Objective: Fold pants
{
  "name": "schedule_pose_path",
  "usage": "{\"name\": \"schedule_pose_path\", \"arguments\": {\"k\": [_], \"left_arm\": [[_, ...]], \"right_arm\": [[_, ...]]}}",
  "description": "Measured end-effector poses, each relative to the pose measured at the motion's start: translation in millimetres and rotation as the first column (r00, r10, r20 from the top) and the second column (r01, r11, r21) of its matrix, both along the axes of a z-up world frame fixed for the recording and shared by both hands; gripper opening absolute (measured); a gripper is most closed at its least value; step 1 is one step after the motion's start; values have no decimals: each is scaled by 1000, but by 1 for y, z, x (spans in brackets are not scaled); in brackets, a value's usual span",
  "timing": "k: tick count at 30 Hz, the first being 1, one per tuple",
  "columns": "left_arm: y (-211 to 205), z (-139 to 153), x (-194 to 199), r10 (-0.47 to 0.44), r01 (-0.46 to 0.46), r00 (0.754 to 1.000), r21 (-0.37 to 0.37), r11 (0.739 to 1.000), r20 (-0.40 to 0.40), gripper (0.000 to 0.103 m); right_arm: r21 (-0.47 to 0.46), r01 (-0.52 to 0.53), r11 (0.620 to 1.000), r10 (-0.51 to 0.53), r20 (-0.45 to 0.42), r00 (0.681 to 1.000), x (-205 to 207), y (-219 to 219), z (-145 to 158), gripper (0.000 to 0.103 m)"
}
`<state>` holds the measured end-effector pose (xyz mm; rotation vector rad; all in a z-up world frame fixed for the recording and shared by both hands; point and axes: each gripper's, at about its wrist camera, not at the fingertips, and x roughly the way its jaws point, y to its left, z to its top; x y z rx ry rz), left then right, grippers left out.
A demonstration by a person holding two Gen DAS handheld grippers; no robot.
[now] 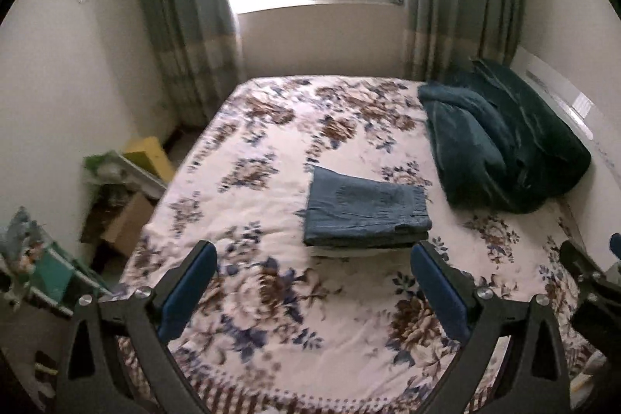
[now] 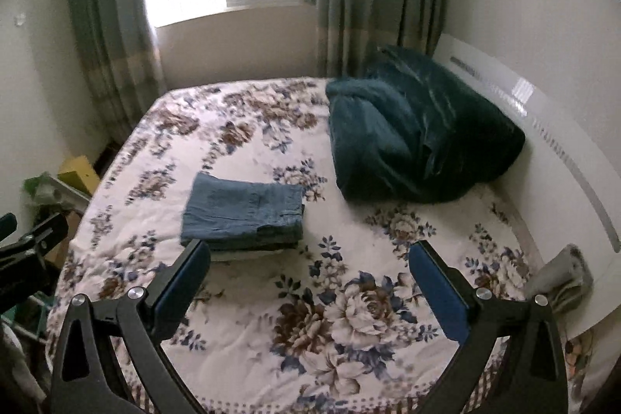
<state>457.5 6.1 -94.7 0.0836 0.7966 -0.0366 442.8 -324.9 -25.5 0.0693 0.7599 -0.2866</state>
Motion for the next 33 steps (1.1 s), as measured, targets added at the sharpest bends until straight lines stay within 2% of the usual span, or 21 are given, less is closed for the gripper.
{"name": "schedule_pose_path", "arguments": {"k": [4,8,16,23,27,33], "left_arm": [[12,24,-45,5,-5,1000,-45,999,14,102],[20,47,-83,3,-2,999,-46,999,40,102],[39,76,-122,-16,19,997,-51,999,70,102],[48,69,-129,-38,39,999,-58,998,9,102],[53,60,-123,-40,39,999,-52,998,-25,103],[57,54,-120,-25,23,999,-55,998,-48,103]], "right_arm": [[-8,-39,999,39,37,999,-52,13,40,103],[-10,-62,998,63,67,996,-102,27,75,103],[-13,-60,998,61,85,995,-169,53,125,103],[-20,-56,998,57,67,996,-191,71,136,103],[-29,-60,998,61,37,997,-188,79,131,103],[8,-75,997,75,1,997,-173,83,121,103]]}}
